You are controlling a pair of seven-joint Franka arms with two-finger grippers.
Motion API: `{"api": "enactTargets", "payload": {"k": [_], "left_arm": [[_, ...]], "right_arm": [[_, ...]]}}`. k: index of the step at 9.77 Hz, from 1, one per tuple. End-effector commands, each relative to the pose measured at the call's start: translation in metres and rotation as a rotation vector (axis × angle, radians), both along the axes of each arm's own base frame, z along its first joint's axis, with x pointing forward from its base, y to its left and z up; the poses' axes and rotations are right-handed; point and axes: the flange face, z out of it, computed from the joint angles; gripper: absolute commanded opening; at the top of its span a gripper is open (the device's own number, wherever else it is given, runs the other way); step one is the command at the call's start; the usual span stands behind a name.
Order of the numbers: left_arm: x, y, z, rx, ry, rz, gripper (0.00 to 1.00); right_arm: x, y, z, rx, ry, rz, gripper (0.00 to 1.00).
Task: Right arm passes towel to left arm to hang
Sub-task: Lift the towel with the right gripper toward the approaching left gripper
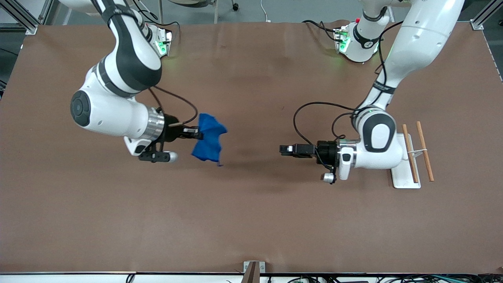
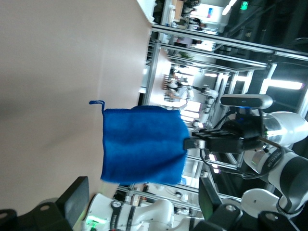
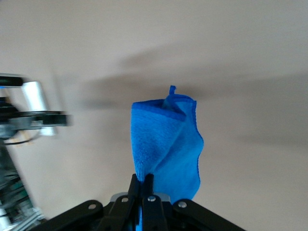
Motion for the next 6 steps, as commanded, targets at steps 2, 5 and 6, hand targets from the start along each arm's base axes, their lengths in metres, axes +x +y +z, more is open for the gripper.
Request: {"api": "enactTargets", "payload": {"k": [2,5,6], "left_arm": [[-0.034,-0.005,-0.061,-0.222,0.046,-0.032,1.0],[-0.058,-0.018,-0.065,-0.373,0.12,-0.022,0.98],[-0.06,-0.021,-0.069,-0.382,0.119,-0.017,0.98]], "right_arm": [[-0.009,0.048,0.027,0.216,0.013,-0.071,0.0],[-0.017,0.079,0.038,0.336,-0.007,-0.139,0.0],[-0.02,0.087,0.04,0.357,-0.014,-0.147,0.0]]}}
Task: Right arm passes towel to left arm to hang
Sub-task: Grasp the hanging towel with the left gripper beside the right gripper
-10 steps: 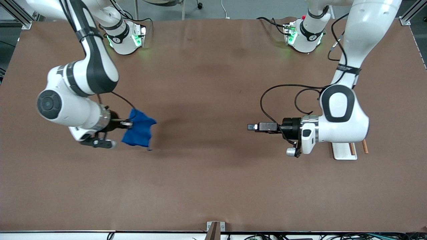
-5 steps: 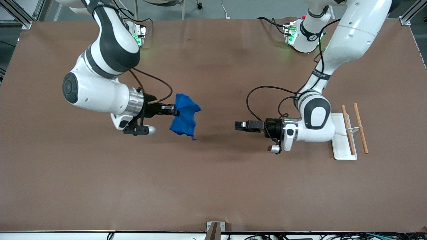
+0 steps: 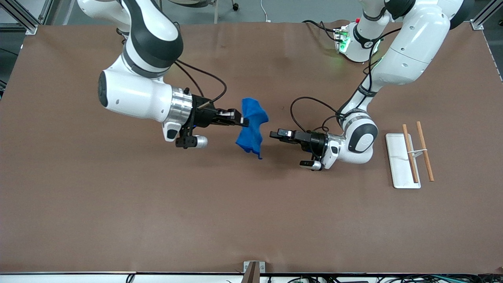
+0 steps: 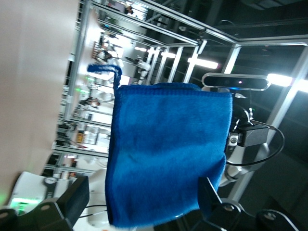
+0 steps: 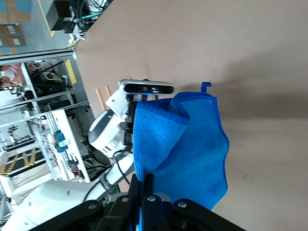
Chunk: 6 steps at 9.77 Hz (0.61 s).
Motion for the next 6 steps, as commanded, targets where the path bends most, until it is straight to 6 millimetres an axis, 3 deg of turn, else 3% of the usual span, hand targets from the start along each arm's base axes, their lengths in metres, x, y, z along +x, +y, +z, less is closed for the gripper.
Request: {"api": "enactTargets", "payload": {"k": [1,3,6], "left_arm": [[-0.013,-0.009,-0.021,-0.035,0.019,0.038,0.96],[-0.013,-0.019,-0.02,-0.073,0.047,0.067,0.94],[-0.003,-0.017,-0.012,-0.084,0.032,0.081,0.69]], "right_arm": [[0.002,0.005,0.007,0.042,-0.007,-0.045,0.0],[-0.003,0.013,0.008,0.042,-0.017,-0.042,0.0],[-0.003,0.014,0.007,0.04,-0.016,-0.04,0.0]]}}
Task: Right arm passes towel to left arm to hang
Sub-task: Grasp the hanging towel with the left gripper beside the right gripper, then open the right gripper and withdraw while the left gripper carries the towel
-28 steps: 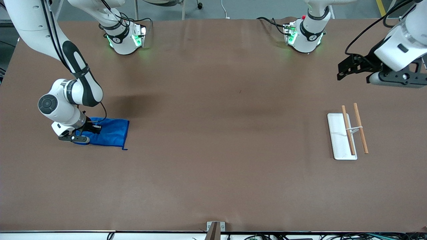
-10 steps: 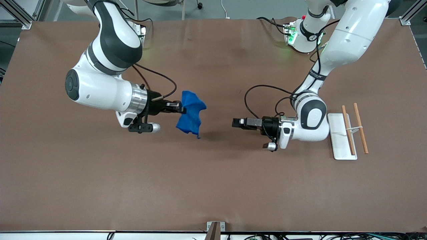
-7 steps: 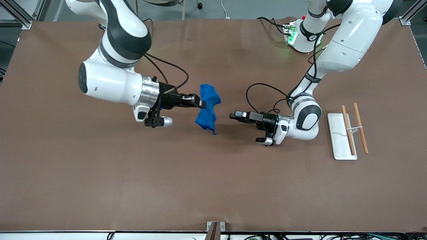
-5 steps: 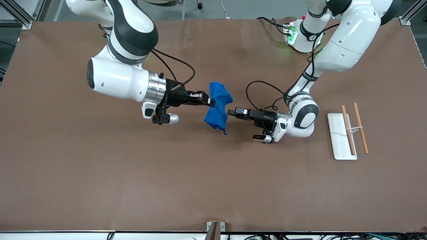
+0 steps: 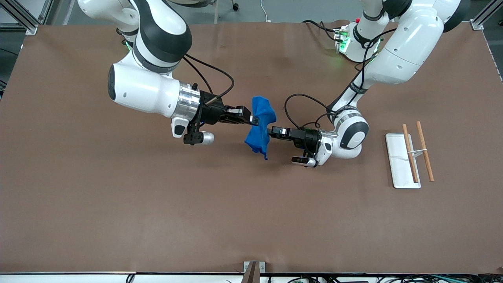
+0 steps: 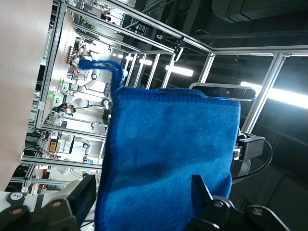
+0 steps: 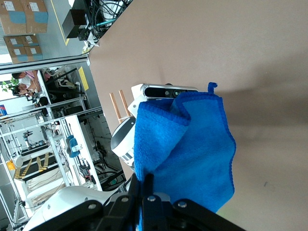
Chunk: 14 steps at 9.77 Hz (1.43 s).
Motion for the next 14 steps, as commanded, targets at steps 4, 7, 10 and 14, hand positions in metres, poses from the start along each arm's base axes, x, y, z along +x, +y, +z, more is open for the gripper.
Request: {"api": "enactTargets", "payload": {"k": [4,7,10,14], "left_arm": [[0.012,0.012,-0.011,0.0,-0.004,0.034,0.18],[0.023,0.032,-0.01,0.004,0.013,0.057,0.08],[0.042,0.067,-0.001,0.037,0.023,0.053,0.0],[0.072,0.119,0.076,0.272,0.138,0.06,0.0]], "right_arm": [[-0.014,0.022,0.001,0.015,0.044,-0.008,0.0],[-0.015,0.022,0.002,0.016,0.047,-0.01,0.0],[-0.012,0.01,0.003,-0.017,0.14,-0.029,0.98],[0.013,-0.085,0.005,-0.485,0.049,-0.007,1.0]]}}
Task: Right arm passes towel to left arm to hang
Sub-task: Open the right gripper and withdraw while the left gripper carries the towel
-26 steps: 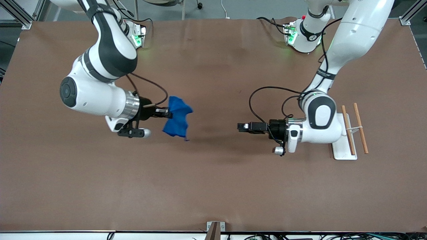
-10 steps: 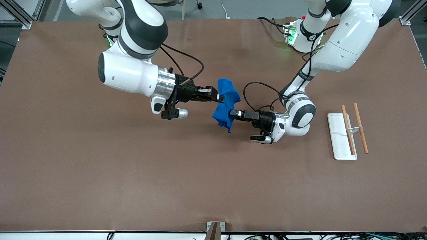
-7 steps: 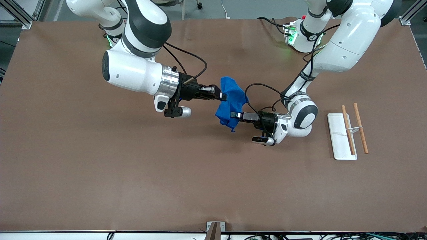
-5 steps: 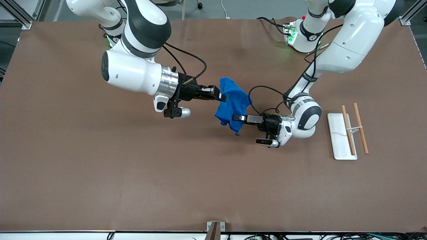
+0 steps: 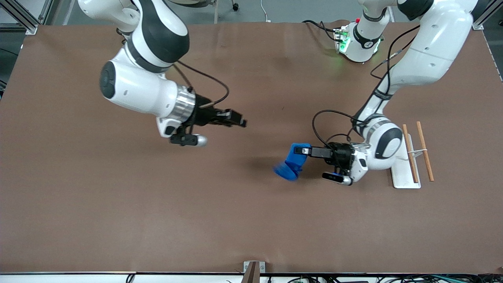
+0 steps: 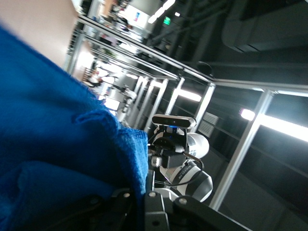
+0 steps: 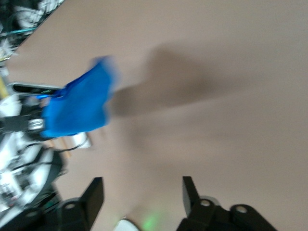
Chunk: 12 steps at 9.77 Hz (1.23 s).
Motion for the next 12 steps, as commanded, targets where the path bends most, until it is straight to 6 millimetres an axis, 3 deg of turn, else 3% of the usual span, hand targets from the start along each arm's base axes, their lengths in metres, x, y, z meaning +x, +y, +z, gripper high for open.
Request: {"api": "enactTargets", "payload": {"k": [1,4,5,7,9,10,12], "left_arm": [[0.005,0.024,0.041,0.228,0.083,-0.006,0.0],[0.022,0.08,0.112,0.651,0.191,-0.052,0.0],[0.022,0.1,0.128,0.81,0.22,-0.055,0.0],[0.012,0.12,0.158,1.155,0.324,-0.014,0.01],[0.001,0.134,0.152,1.425,0.363,-0.015,0.0],[-0.002,0.148,0.147,1.466,0.412,-0.017,0.0],[-0.01,0.197,0.139,1.48,0.587,0.0,0.0]], "right_arm": [[0.008,-0.054,0.011,-0.202,-0.02,-0.023,1.0],[0.024,-0.148,0.041,-0.38,-0.071,-0.104,1.0],[0.025,-0.183,0.051,-0.46,-0.083,-0.124,1.0],[0.019,-0.234,0.069,-0.504,-0.066,-0.118,1.0],[0.009,-0.284,0.09,-0.506,-0.044,-0.147,1.0],[0.003,-0.319,0.099,-0.511,-0.043,-0.133,1.0],[-0.006,-0.367,0.101,-0.506,-0.017,-0.081,1.0]]}}
